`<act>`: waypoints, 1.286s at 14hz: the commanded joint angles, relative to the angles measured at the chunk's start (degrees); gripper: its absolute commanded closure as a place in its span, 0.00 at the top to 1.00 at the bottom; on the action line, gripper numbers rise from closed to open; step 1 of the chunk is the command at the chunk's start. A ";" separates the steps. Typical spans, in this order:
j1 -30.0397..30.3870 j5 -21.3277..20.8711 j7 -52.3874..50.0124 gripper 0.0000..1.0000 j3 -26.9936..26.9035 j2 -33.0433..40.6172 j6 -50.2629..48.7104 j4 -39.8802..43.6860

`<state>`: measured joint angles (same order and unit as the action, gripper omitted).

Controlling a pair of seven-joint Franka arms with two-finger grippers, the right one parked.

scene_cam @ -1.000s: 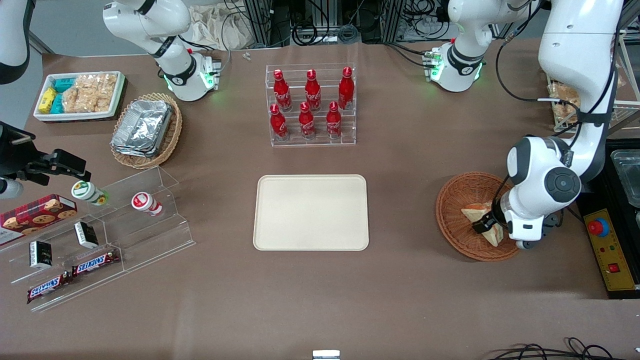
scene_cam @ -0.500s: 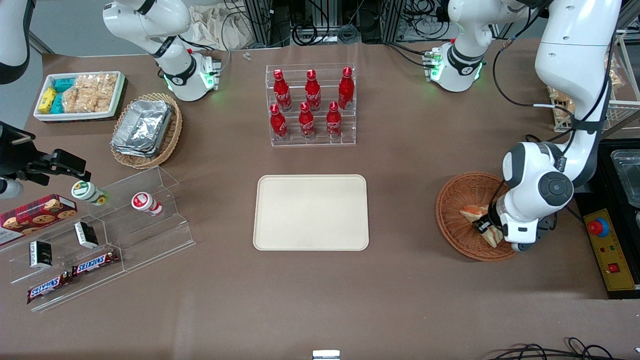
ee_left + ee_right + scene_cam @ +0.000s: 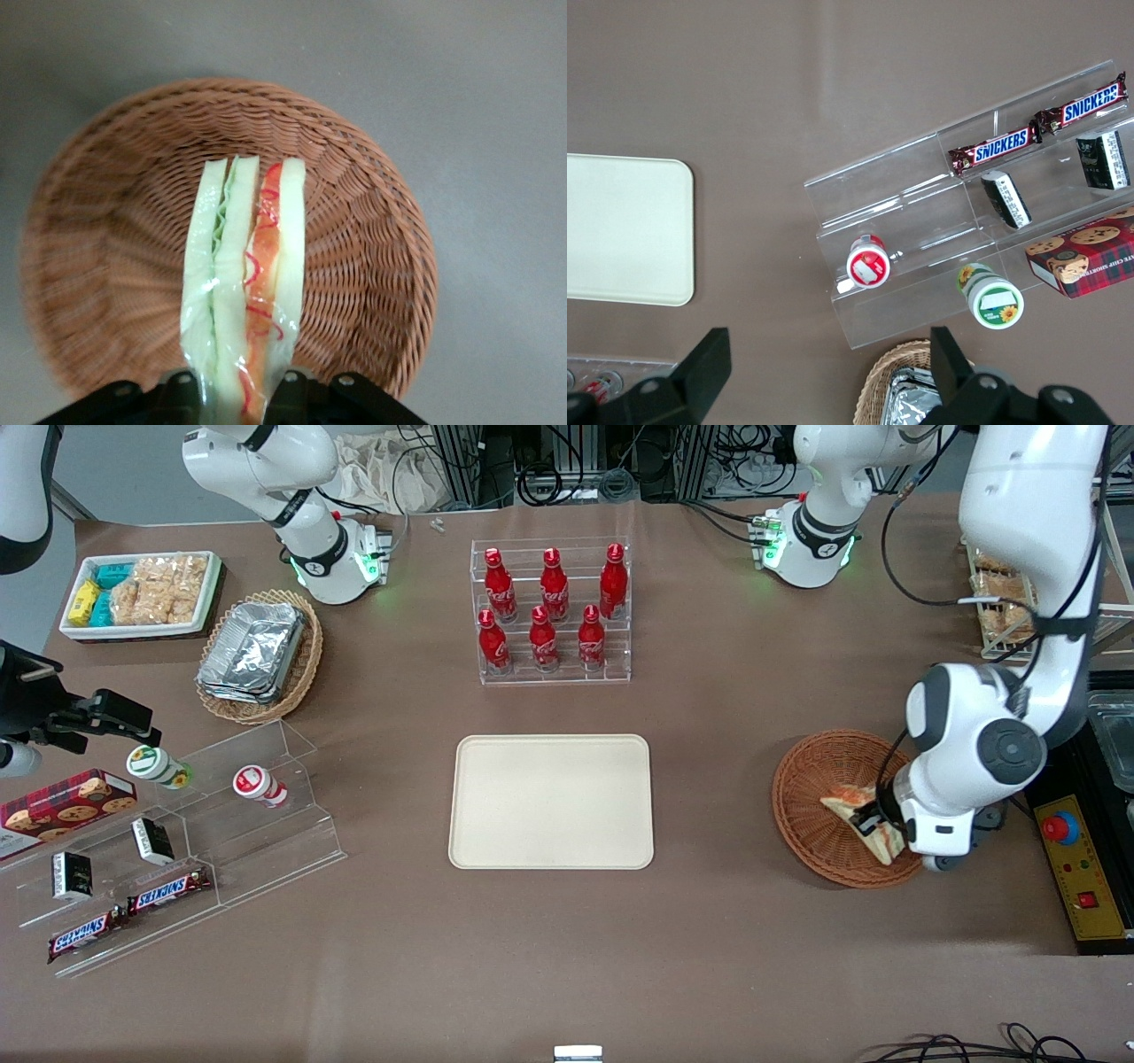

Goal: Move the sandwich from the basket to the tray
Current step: 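Close the left gripper on the sandwich and lift it, then carry the held sandwich over to the white tray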

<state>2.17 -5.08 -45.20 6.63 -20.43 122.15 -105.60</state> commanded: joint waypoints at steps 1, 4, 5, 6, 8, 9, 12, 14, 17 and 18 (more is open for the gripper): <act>-0.32 0.07 5.96 0.00 1.27 4.86 -13.82 6.17; -0.32 1.65 15.46 0.00 3.03 5.93 -28.76 16.08; -0.32 3.83 20.45 0.00 3.73 5.49 -32.73 20.39; -0.32 5.25 24.94 0.00 5.13 5.14 -35.29 23.47; -0.41 5.61 25.60 0.00 9.69 5.22 -36.02 24.56; -0.41 5.52 23.95 0.00 12.33 5.05 -35.58 24.56; -1.28 4.74 17.62 0.00 18.93 2.25 -31.47 24.47; -4.70 4.29 14.10 0.00 19.39 -0.91 -27.69 24.12; -11.21 0.89 6.65 0.00 19.21 -7.41 -24.26 24.47; -12.96 -2.44 2.87 0.00 19.21 -9.09 -21.54 24.30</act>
<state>-7.69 -3.11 -36.57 25.95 -25.45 98.08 -83.27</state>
